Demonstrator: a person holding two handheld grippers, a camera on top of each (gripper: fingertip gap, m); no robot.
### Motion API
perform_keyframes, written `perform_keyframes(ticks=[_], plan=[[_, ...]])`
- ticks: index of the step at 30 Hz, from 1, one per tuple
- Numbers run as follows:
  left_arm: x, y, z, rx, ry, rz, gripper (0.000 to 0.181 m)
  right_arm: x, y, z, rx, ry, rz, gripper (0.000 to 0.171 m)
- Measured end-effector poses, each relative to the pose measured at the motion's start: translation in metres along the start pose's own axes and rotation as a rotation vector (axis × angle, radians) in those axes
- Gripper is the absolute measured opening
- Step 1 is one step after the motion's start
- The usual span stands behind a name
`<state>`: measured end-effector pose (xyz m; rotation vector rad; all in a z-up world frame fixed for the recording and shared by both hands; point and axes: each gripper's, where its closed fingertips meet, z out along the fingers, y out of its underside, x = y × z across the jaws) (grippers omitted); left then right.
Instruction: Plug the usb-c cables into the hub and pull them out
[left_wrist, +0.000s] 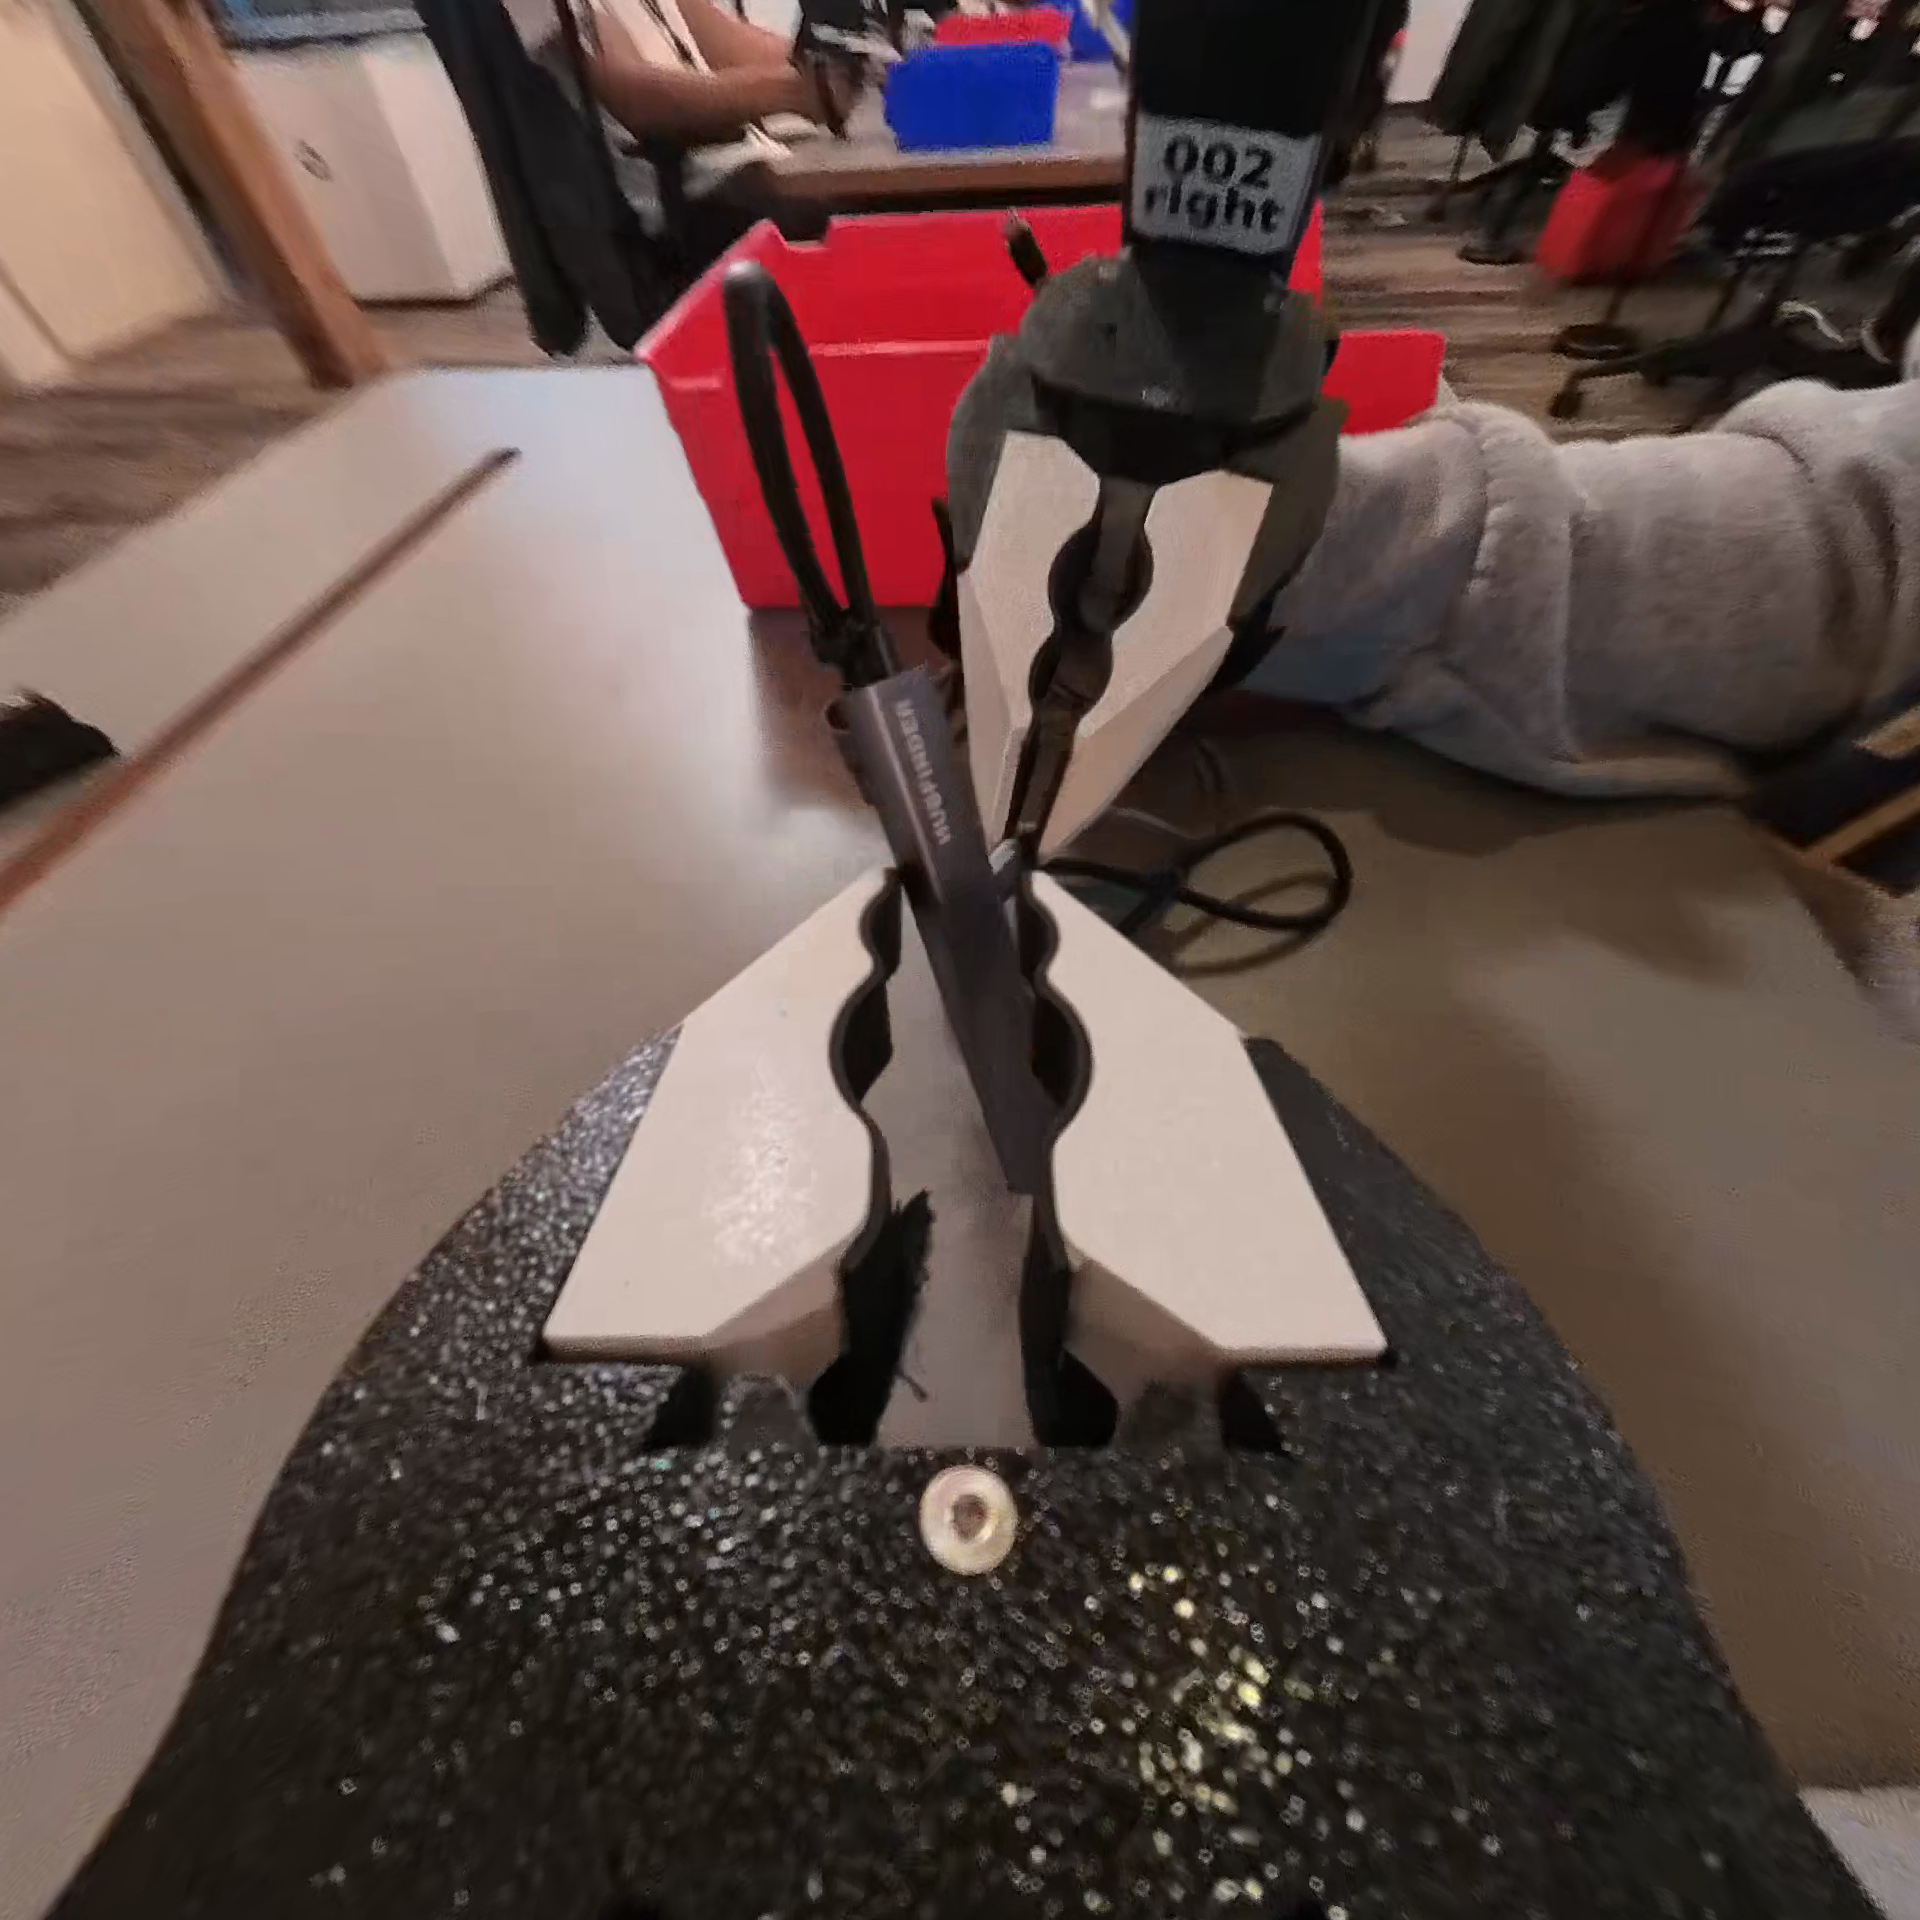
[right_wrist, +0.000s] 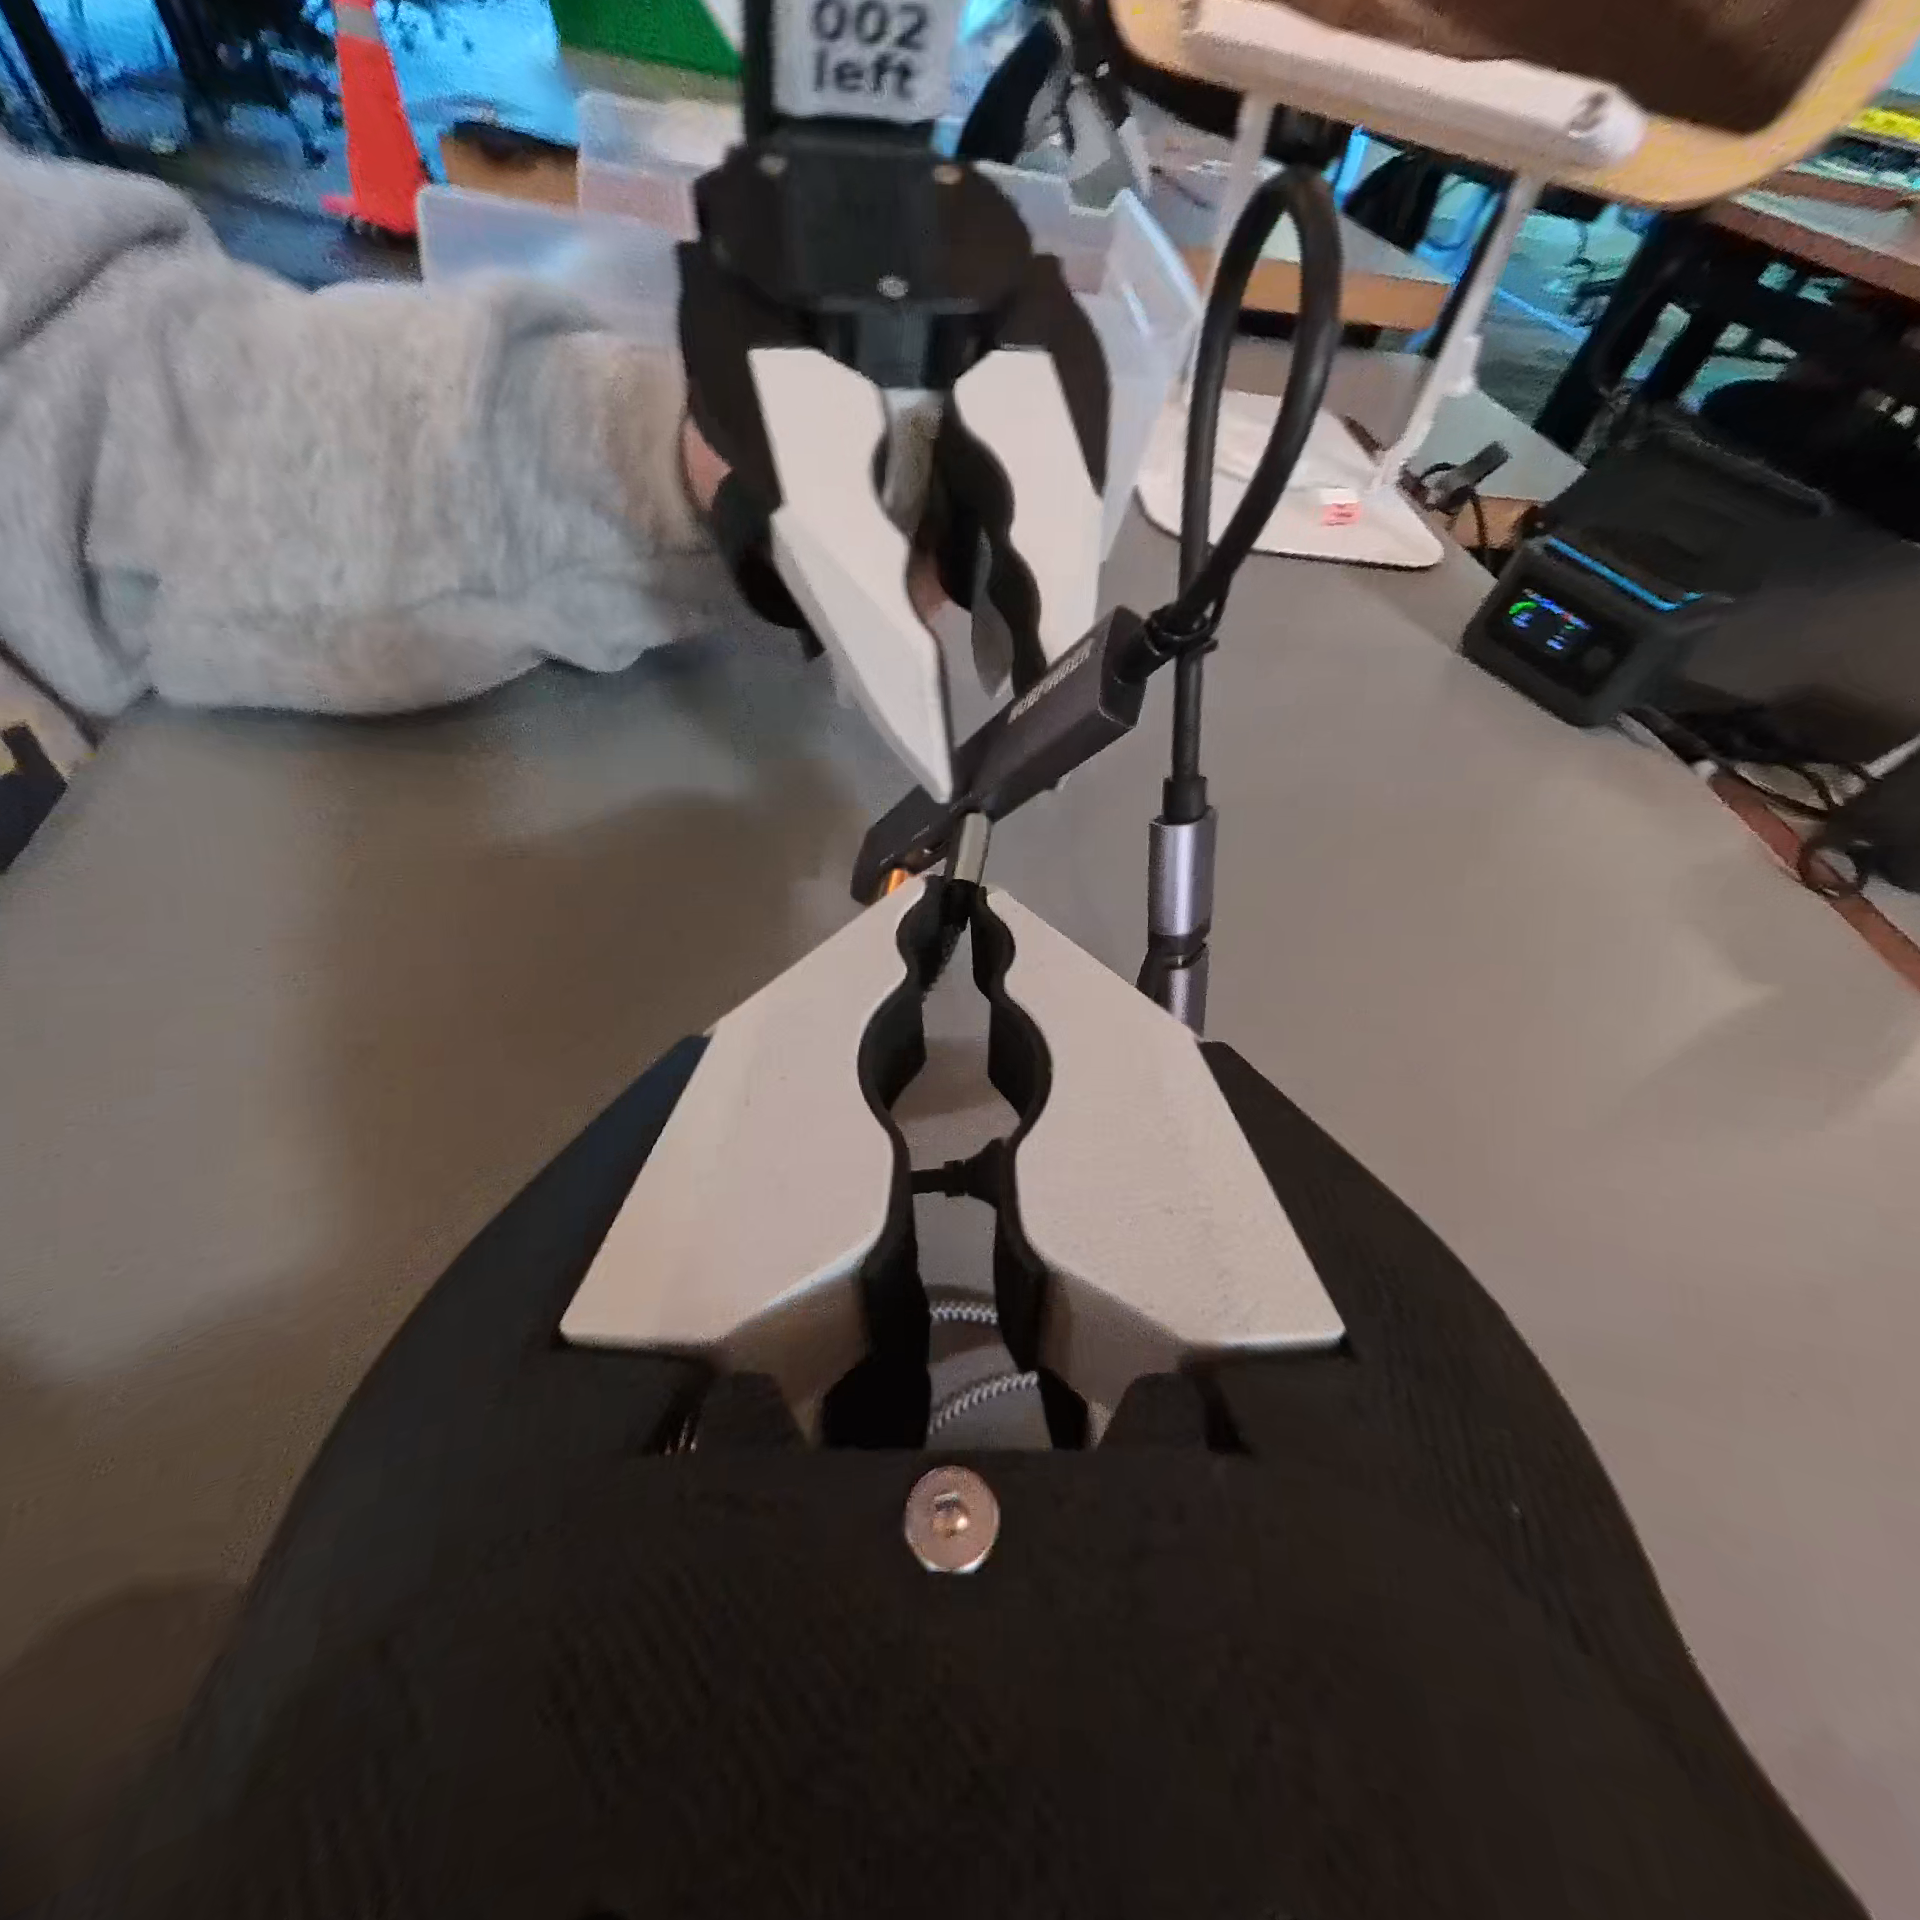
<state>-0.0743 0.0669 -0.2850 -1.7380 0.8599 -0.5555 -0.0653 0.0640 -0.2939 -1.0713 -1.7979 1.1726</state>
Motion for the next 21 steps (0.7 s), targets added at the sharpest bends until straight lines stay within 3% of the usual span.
perform_keyframes(ticks=[5,8,14,21], plan=[[0.007,0.005,-0.002,-0.012,0.038,0.083,0.008,-0.002,0.005,0.005,-0.02,-0.002,0.029,0.004],[0.009,0.007,-0.003,-0.008,0.041,0.123,0.007,-0.005,0.004,0.008,-0.011,-0.05,0.121,0.017],[0.014,0.01,-0.002,0.016,0.082,0.112,0.007,-0.008,0.01,0.017,-0.045,-0.034,0.063,0.004],[0.022,0.021,0.002,-0.053,0.13,0.039,0.006,-0.013,0.011,0.023,-0.123,0.005,-0.045,0.004]])
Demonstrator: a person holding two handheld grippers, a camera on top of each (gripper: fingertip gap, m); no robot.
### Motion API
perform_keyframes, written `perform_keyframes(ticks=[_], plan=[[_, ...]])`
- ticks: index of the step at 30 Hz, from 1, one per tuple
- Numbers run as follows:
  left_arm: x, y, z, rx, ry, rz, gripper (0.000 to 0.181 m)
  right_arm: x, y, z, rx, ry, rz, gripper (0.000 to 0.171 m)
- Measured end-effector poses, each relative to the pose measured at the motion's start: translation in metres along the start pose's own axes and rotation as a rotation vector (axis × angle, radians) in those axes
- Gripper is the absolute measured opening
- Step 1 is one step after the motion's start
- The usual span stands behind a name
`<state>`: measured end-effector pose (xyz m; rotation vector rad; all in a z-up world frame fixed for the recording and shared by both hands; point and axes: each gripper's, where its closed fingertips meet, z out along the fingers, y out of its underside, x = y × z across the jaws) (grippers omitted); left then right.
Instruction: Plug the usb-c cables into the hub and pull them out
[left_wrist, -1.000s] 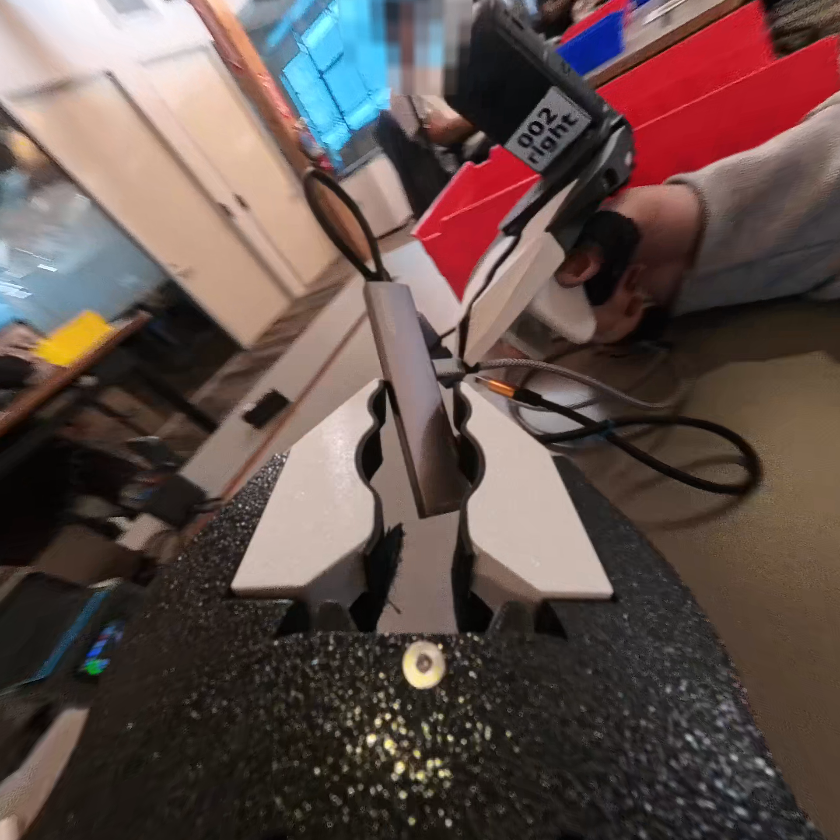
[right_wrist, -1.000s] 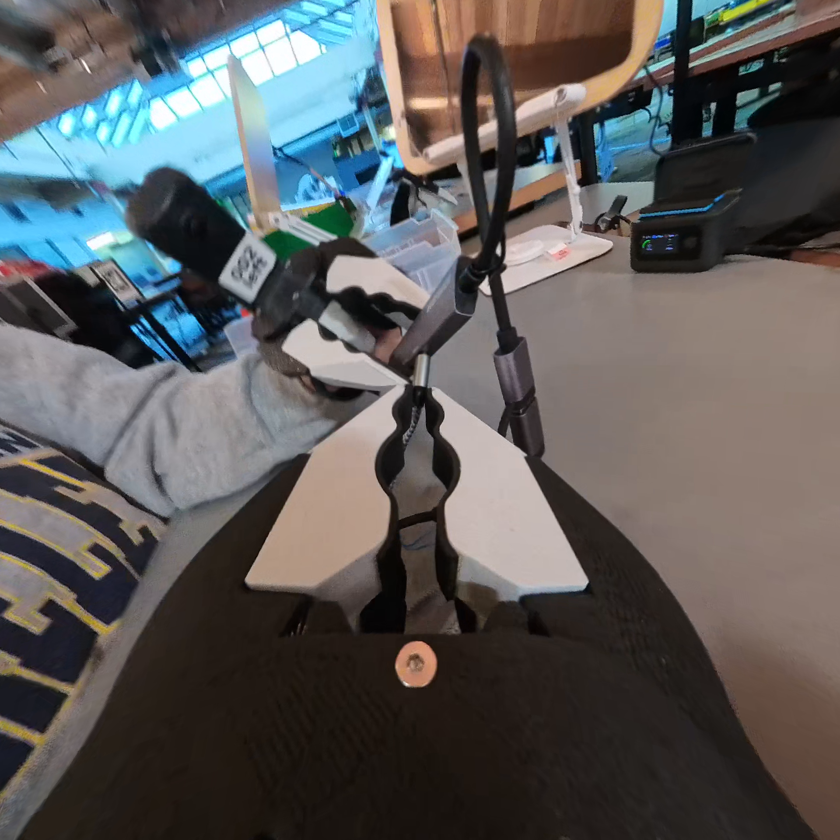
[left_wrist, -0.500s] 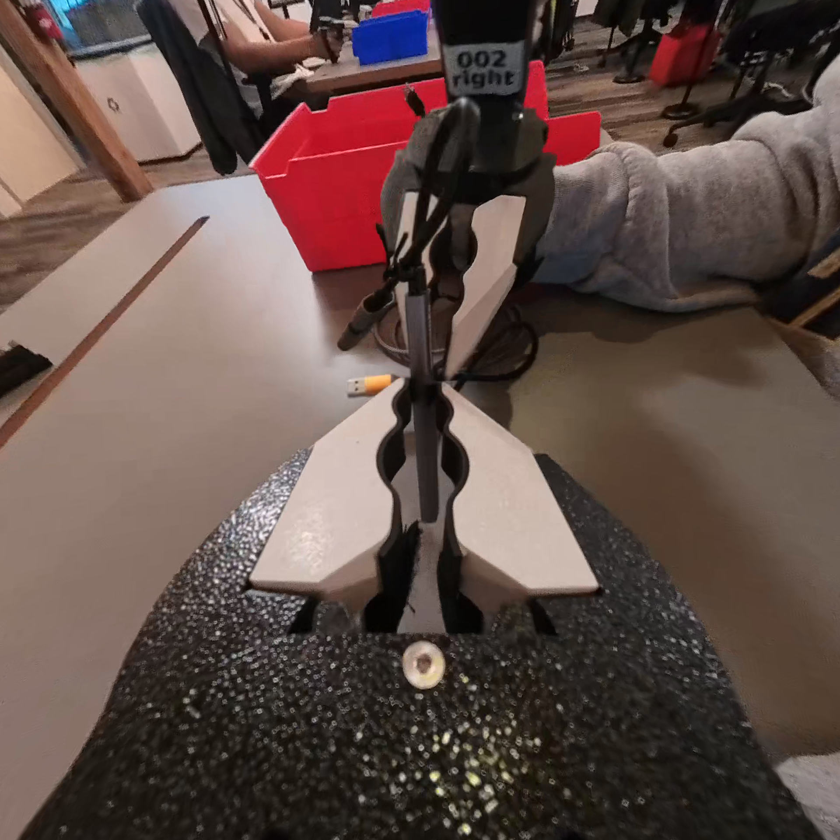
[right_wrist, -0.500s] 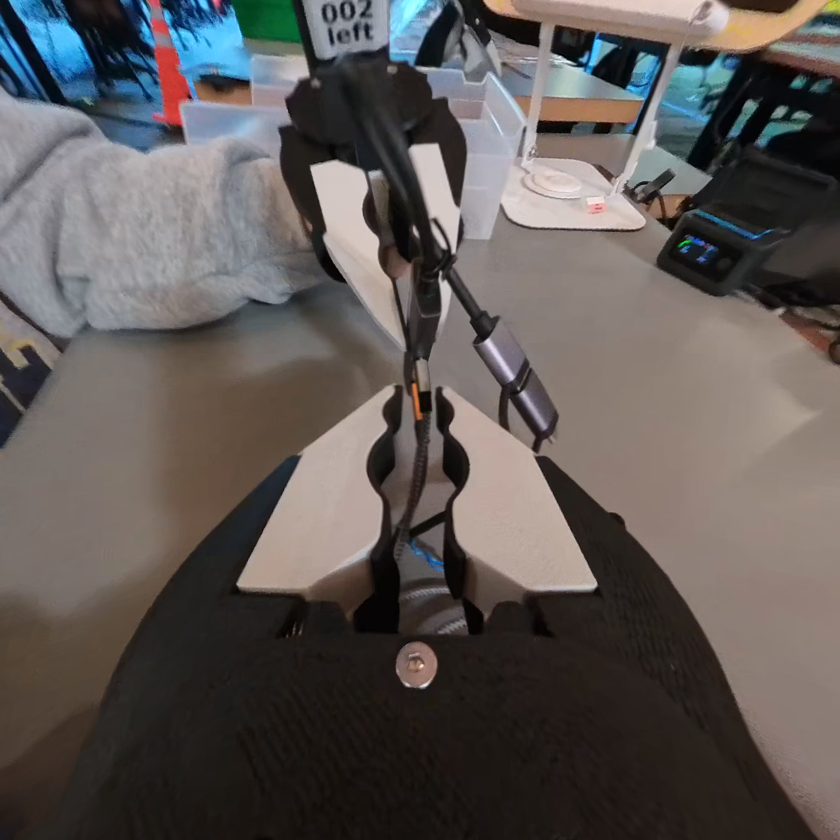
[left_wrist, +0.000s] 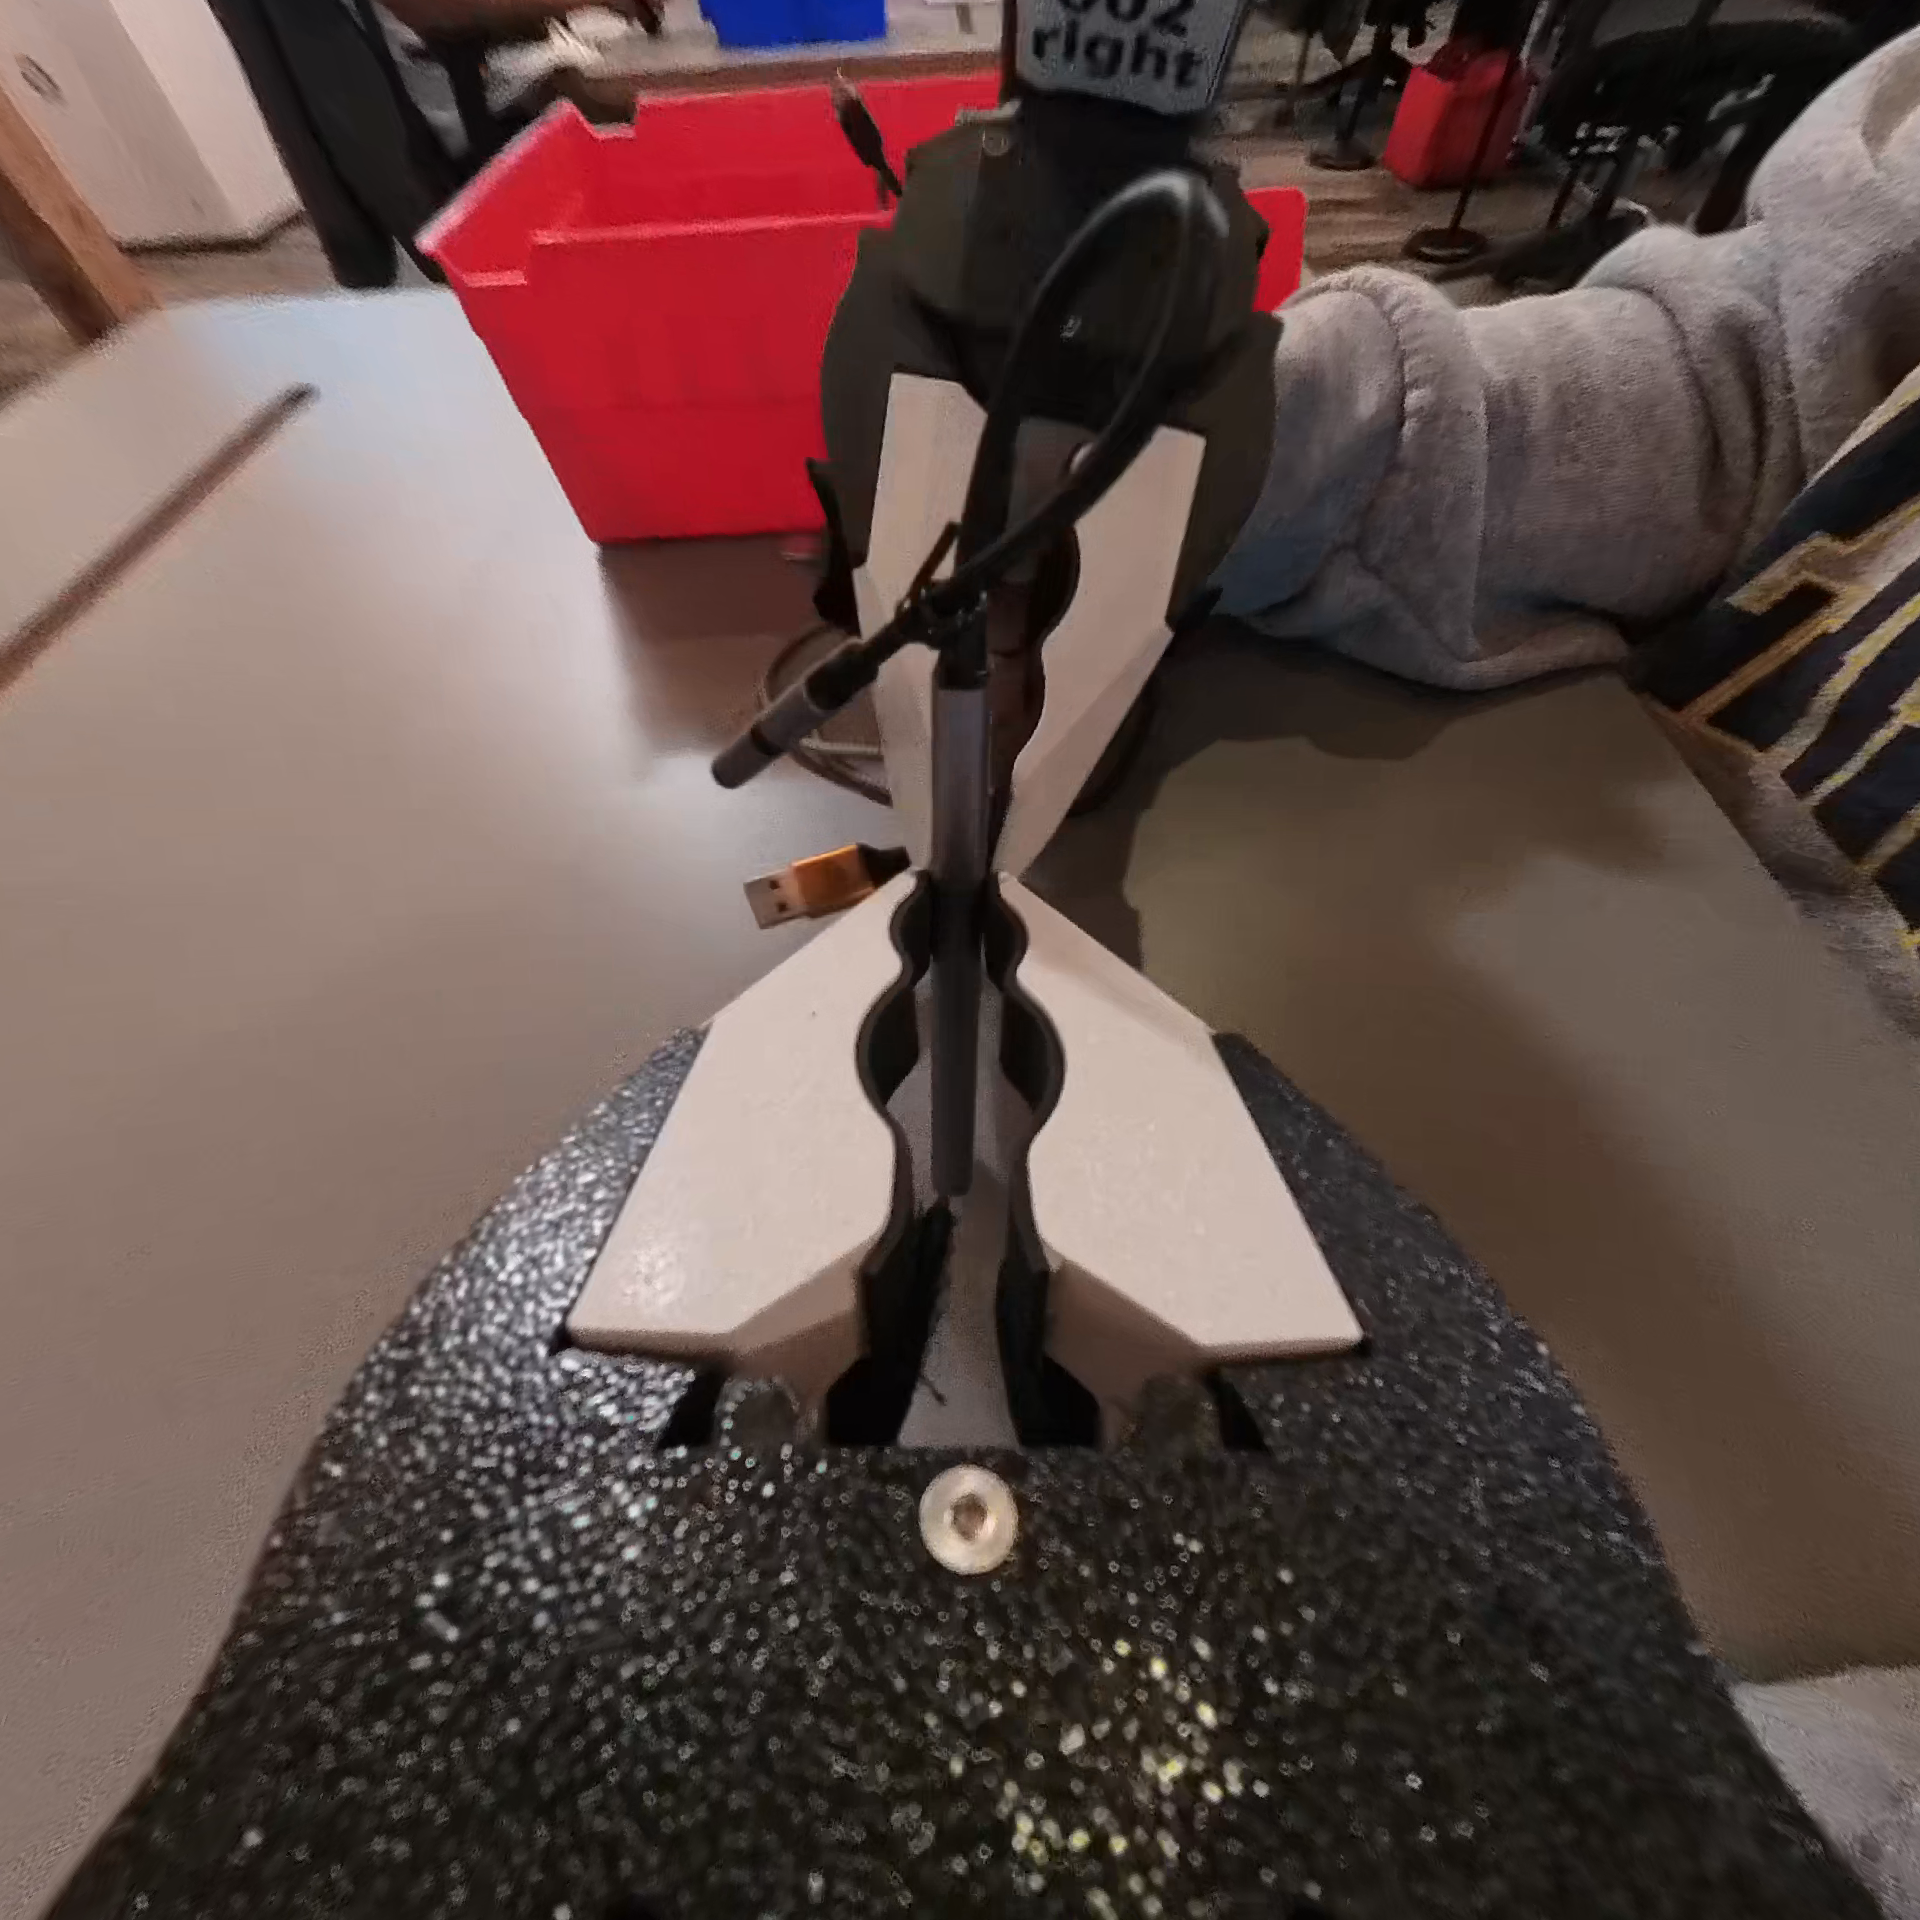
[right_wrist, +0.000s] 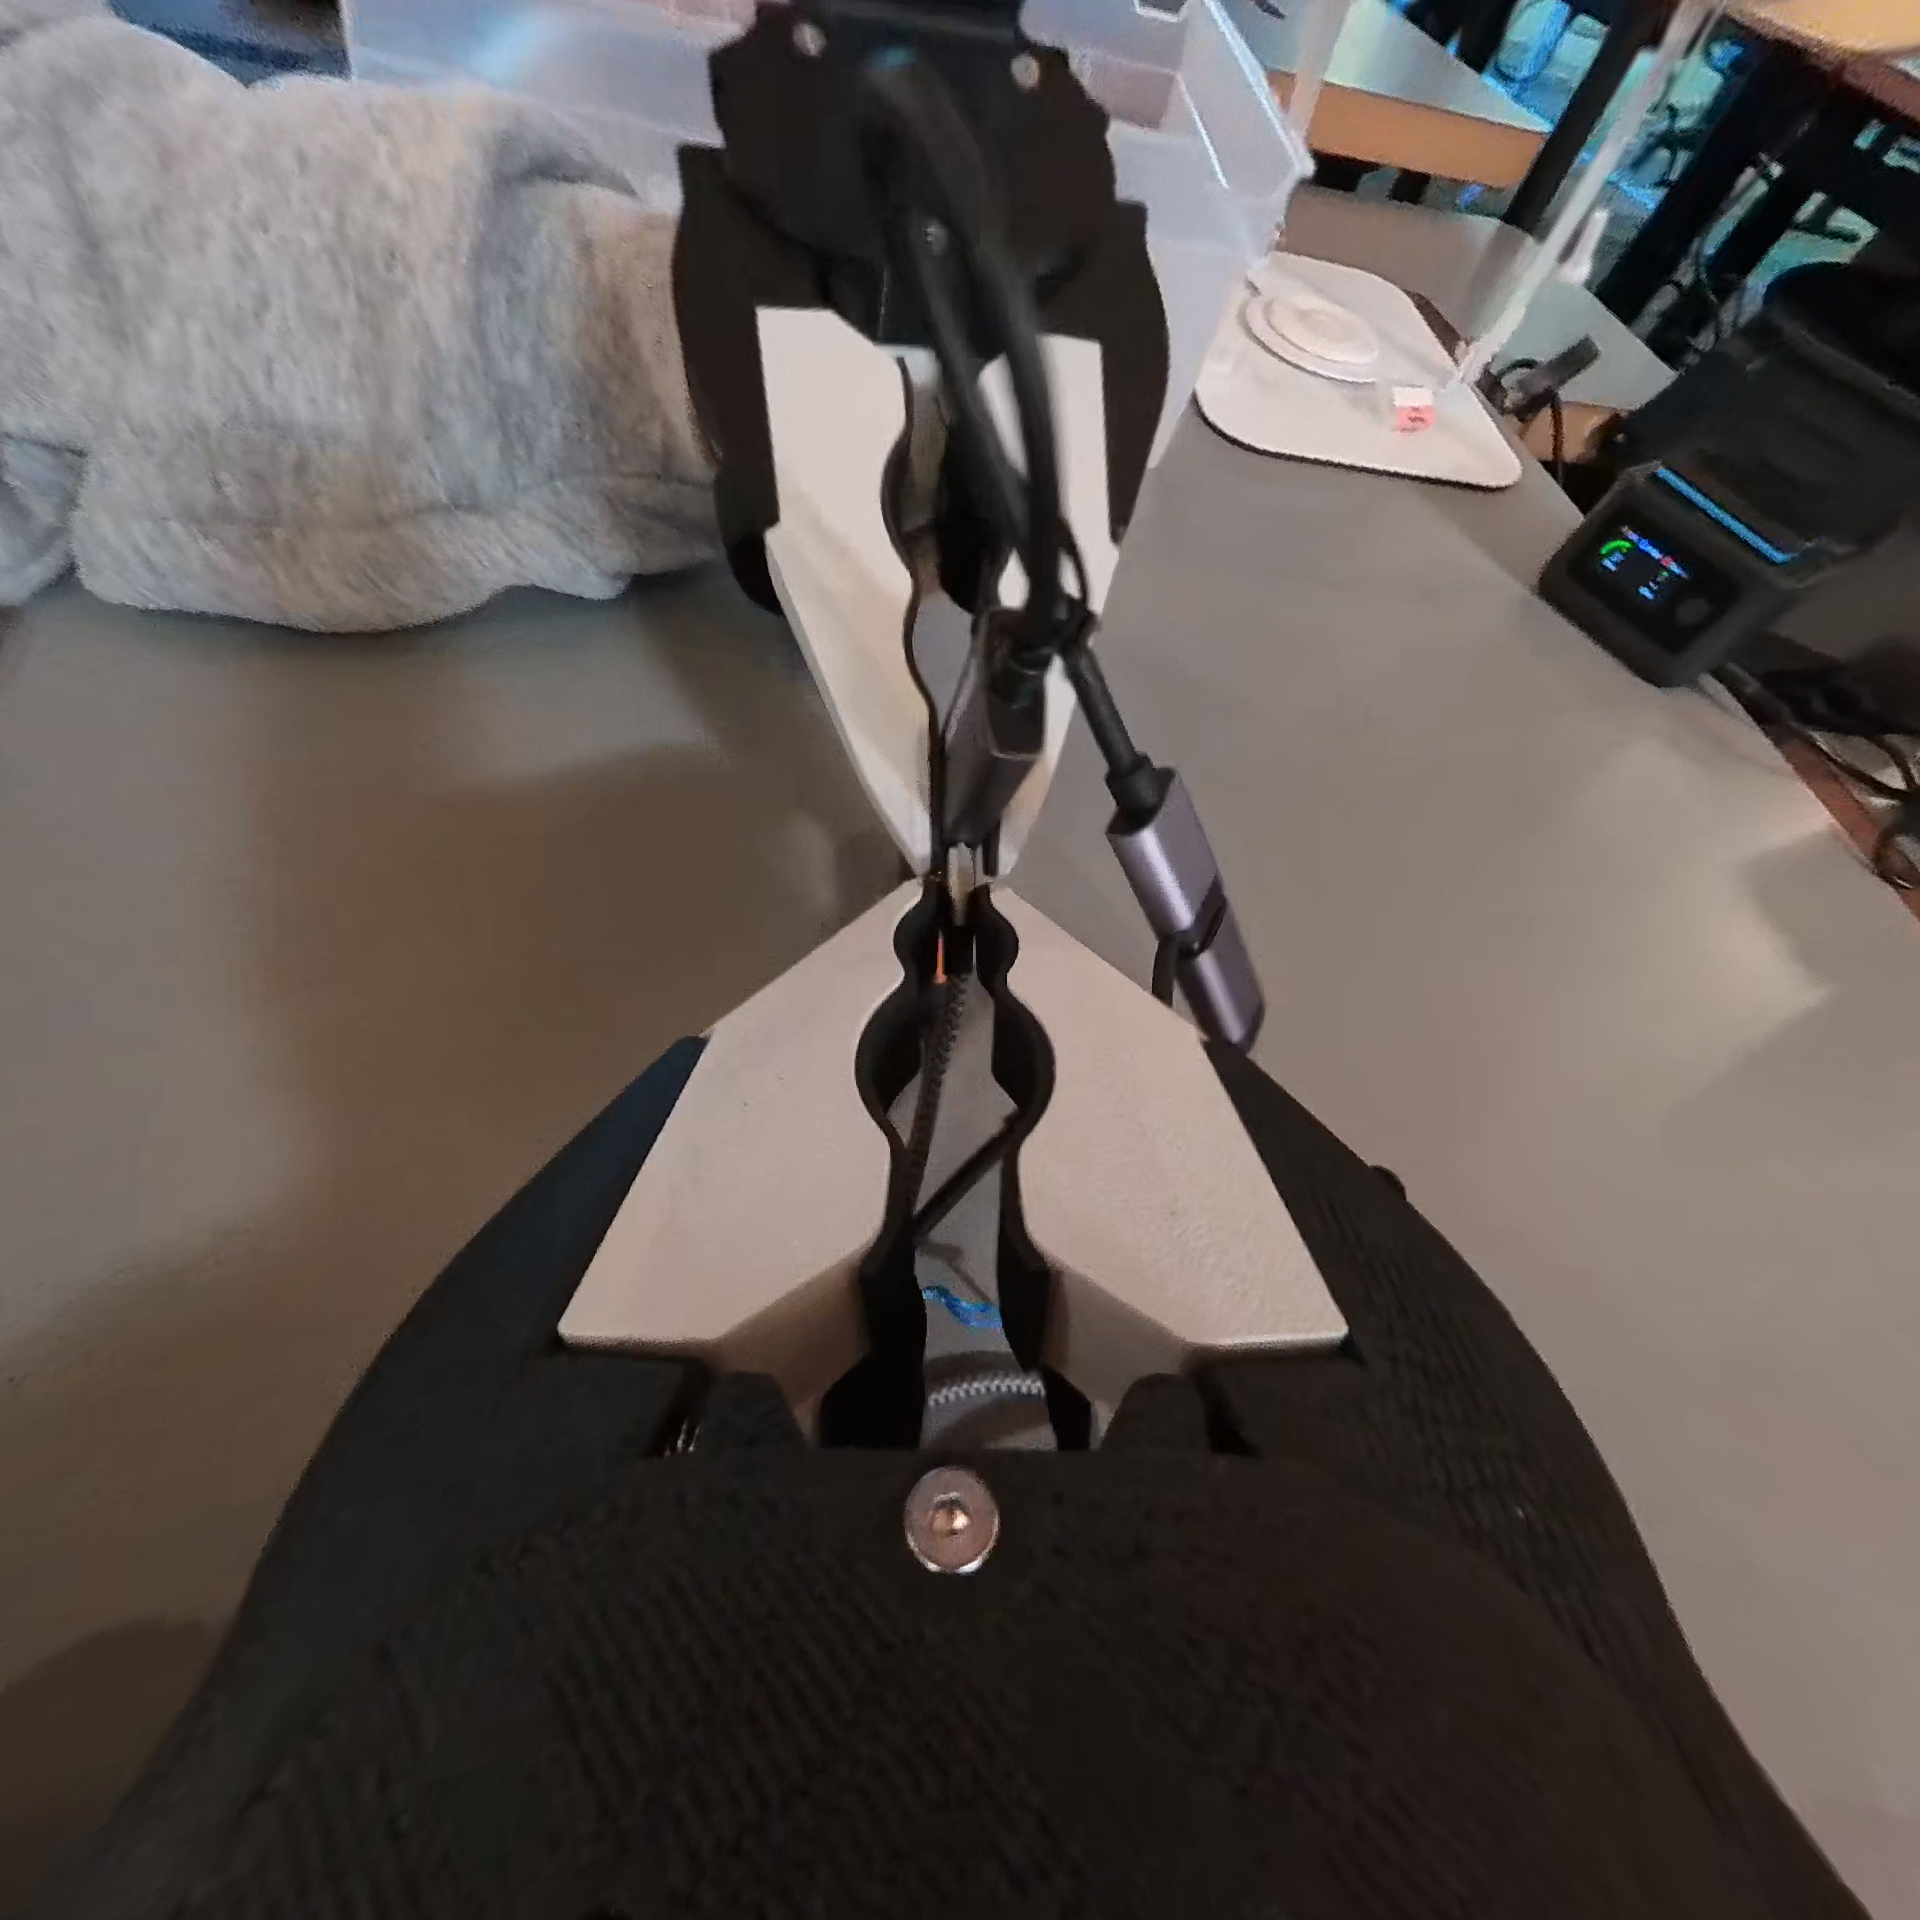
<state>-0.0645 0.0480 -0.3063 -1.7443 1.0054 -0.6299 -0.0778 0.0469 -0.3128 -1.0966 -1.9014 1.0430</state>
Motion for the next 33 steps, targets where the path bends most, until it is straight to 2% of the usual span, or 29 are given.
perform_keyframes(ticks=[4,8,10,14,15,16,18,20,22,26,30,33], plan=[[0.007,0.005,0.001,-0.049,0.024,0.046,0.007,-0.008,0.002,-0.002,-0.062,-0.006,-0.067,0.004],[0.029,-0.018,-0.006,0.008,0.097,0.107,0.007,-0.024,-0.02,-0.02,-0.07,0.03,-0.12,0.004],[0.042,-0.03,-0.006,0.032,0.129,0.158,0.007,-0.035,-0.027,-0.032,-0.127,0.087,-0.164,0.004],[0.074,-0.055,-0.001,0.119,0.234,0.215,0.007,-0.059,-0.039,-0.063,-0.251,0.197,-0.261,0.004],[0.073,-0.051,-0.002,0.081,0.213,0.237,0.007,-0.049,-0.028,-0.085,-0.342,0.29,-0.259,0.003],[0.055,-0.042,-0.01,0.025,0.122,0.245,0.007,-0.034,-0.017,-0.118,-0.412,0.41,-0.236,0.003],[0.043,-0.05,-0.032,0.132,0.101,0.17,0.006,-0.034,-0.029,-0.169,-0.226,0.46,-0.082,0.003],[0.039,-0.061,-0.036,0.205,0.088,0.153,0.006,-0.035,-0.052,-0.206,-0.096,0.546,-0.067,0.003],[0.034,-0.061,-0.029,0.221,0.066,0.14,0.006,-0.032,-0.077,-0.23,-0.05,0.643,-0.123,0.003],[0.014,-0.04,-0.019,0.168,-0.019,0.098,0.006,-0.012,-0.115,-0.288,0.013,0.824,-0.194,0.003],[0.006,-0.027,-0.012,0.138,-0.043,0.07,0.007,0.008,-0.121,-0.336,0.026,0.902,-0.165,0.003],[0.004,-0.019,-0.007,0.117,-0.036,0.053,0.007,0.01,-0.142,-0.369,0.145,0.923,-0.146,0.003]])
